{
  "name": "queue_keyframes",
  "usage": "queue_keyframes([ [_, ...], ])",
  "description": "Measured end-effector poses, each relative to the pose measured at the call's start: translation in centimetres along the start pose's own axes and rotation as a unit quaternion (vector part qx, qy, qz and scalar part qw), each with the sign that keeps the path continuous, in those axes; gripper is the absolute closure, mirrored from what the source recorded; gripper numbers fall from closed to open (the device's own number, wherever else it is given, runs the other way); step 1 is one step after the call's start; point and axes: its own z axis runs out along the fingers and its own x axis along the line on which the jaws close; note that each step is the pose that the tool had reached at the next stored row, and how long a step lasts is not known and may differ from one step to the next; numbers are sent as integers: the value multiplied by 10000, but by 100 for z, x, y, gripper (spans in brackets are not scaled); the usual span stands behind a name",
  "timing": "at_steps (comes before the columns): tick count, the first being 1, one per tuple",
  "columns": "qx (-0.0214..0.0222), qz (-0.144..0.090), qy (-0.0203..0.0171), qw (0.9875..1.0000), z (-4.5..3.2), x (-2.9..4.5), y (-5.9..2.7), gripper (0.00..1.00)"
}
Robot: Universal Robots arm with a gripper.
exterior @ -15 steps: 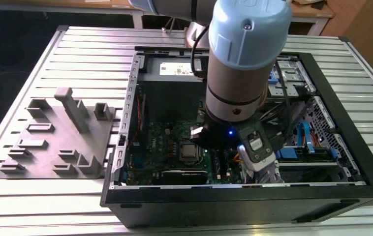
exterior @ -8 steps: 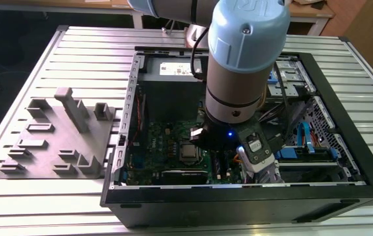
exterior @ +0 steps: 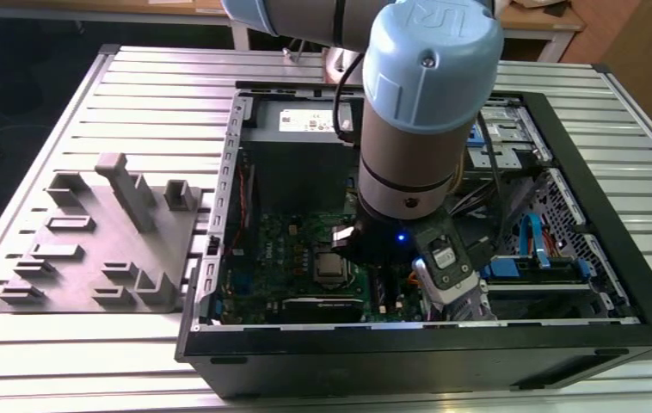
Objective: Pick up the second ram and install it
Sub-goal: 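Press down the second ram until it locks into place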
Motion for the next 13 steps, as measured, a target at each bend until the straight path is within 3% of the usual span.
queue_keyframes([
  [13,0,0,0,10000,36,3,-2,93],
])
